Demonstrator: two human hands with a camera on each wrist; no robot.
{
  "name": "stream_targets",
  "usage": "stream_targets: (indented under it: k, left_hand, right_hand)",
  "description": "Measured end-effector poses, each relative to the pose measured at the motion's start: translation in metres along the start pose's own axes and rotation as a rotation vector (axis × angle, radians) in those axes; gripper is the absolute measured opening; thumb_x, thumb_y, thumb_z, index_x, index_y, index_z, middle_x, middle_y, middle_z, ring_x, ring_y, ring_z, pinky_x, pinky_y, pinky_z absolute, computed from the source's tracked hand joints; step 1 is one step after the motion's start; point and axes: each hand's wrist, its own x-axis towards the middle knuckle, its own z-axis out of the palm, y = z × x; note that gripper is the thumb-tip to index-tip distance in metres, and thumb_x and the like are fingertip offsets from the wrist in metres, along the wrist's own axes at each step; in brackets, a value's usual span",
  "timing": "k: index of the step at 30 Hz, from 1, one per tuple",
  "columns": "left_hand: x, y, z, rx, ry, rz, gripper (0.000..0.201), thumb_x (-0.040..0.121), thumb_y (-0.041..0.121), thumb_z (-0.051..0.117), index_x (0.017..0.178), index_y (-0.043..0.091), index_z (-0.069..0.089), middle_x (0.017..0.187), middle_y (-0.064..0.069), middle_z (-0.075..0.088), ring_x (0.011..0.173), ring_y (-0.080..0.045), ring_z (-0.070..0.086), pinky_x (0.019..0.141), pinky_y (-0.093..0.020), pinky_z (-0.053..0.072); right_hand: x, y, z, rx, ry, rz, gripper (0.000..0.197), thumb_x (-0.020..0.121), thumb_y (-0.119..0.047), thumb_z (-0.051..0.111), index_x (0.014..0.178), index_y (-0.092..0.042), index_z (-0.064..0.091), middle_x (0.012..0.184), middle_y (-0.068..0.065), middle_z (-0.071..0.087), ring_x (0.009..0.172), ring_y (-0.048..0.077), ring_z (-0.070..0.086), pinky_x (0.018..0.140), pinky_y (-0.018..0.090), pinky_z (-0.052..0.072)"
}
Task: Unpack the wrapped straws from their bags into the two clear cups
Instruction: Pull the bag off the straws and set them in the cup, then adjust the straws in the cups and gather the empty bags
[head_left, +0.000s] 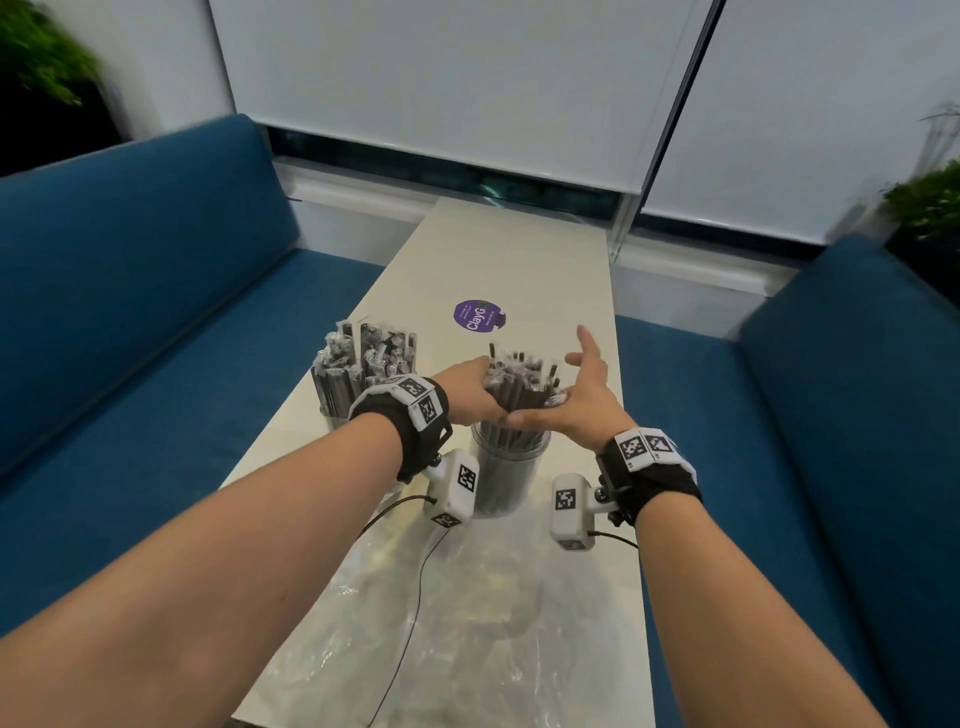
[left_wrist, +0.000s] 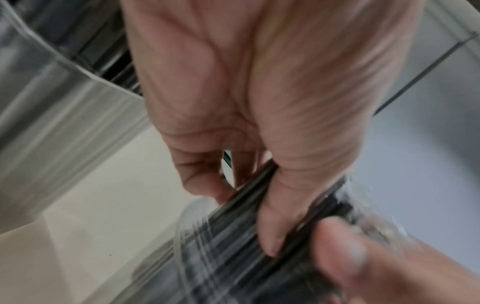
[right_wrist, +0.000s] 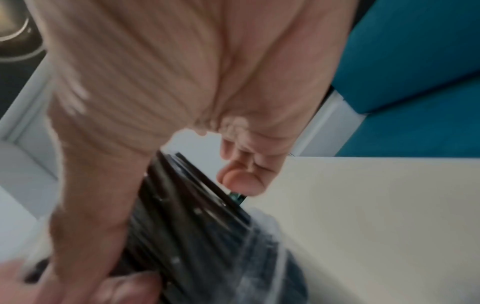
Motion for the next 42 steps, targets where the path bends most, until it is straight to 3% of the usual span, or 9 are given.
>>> stream_targets:
  k: [5,9,15,21,25,30,35,39,42]
  left_hand:
    - [-0.001,-0.006,0.005,-0.06,0.074,0.025,0.098,0.071,0.008,0.088,0.144,0.012,0.023,0.118,-0.014,0.06,0.101,-0.03,0.063,0.089,-0.043,0.057]
    - [-0.002,-0.003,0.003,-0.015,0.07,0.113,0.066,0.073,0.009,0.084,0.135,0.014,0.061,0.121,-0.012,0.072,0.11,-0.031,0.068,0.098,-0.042,0.056]
    - [0.0,-0.002,0.0,-0.116,0.062,0.037,0.033,0.08,0.022,0.08,0.11,0.01,0.073,0.099,-0.016,0.077,0.079,-0.027,0.071,0.068,-0.033,0.061]
    - [-0.011,-0.009,0.003,-0.067,0.061,0.111,0.058,0.071,0.009,0.088,0.124,0.012,0.066,0.113,-0.006,0.071,0.098,-0.025,0.067,0.09,-0.034,0.052]
    - [-0.017,-0.007,0.003,-0.106,0.11,0.199,0.042,0.088,0.012,0.074,0.129,0.016,0.066,0.116,-0.003,0.071,0.091,-0.018,0.066,0.088,-0.03,0.046]
    - [-0.018,-0.003,0.0,-0.134,0.095,0.151,0.032,0.094,0.017,0.068,0.125,0.012,0.069,0.116,-0.006,0.072,0.107,-0.026,0.065,0.088,-0.03,0.046]
    - [-0.023,-0.013,0.008,0.049,0.031,0.044,0.082,0.066,0.015,0.089,0.136,0.014,0.047,0.127,-0.007,0.06,0.116,-0.032,0.061,0.099,-0.048,0.053]
    - [-0.027,-0.011,0.009,0.18,-0.017,0.069,0.087,0.073,0.024,0.089,0.145,0.014,0.041,0.133,-0.011,0.051,0.117,-0.034,0.059,0.093,-0.039,0.051]
    - [-0.033,-0.004,0.006,0.031,0.06,0.17,0.056,0.089,0.025,0.076,0.14,0.016,0.055,0.131,-0.009,0.067,0.108,-0.027,0.065,0.09,-0.029,0.047]
  right_hand:
    - [0.005,0.005,0.007,-0.113,-0.24,-0.063,0.055,0.072,-0.021,0.095,0.12,-0.031,0.07,0.104,-0.008,0.076,0.097,0.011,0.074,0.081,0.027,0.053]
    - [0.008,0.01,0.008,-0.011,-0.128,-0.094,0.027,0.074,-0.023,0.093,0.087,-0.038,0.075,0.078,-0.011,0.077,0.064,0.002,0.071,0.058,0.02,0.053]
    - [-0.001,0.029,0.012,0.282,0.039,-0.009,0.083,0.057,-0.031,0.101,0.129,-0.026,0.061,0.125,-0.002,0.071,0.101,0.024,0.077,0.086,0.043,0.063]
    - [-0.006,0.03,0.01,0.131,-0.044,-0.034,0.036,0.087,-0.022,0.084,0.121,-0.019,0.071,0.113,0.005,0.079,0.102,0.032,0.077,0.08,0.039,0.067]
    - [-0.009,0.016,0.002,0.108,-0.009,-0.087,0.042,0.089,-0.023,0.082,0.124,-0.014,0.061,0.107,0.004,0.079,0.093,0.024,0.079,0.071,0.031,0.066]
    - [-0.011,0.012,-0.003,0.159,0.091,-0.041,0.082,0.073,-0.021,0.096,0.135,-0.024,0.042,0.127,-0.007,0.059,0.086,0.023,0.074,0.082,0.043,0.064]
    - [-0.008,0.015,0.004,-0.045,-0.151,0.023,0.133,0.062,-0.018,0.101,0.163,-0.03,0.015,0.141,-0.009,0.044,0.102,0.024,0.069,0.093,0.041,0.058]
    - [-0.006,0.003,0.003,-0.178,-0.193,-0.099,0.036,0.08,-0.015,0.088,0.109,-0.024,0.07,0.092,-0.004,0.076,0.072,0.019,0.069,0.058,0.024,0.057]
    - [-0.008,-0.002,-0.004,-0.118,-0.099,-0.148,0.025,0.082,-0.015,0.086,0.102,-0.024,0.075,0.087,0.0,0.078,0.067,0.018,0.071,0.063,0.03,0.058]
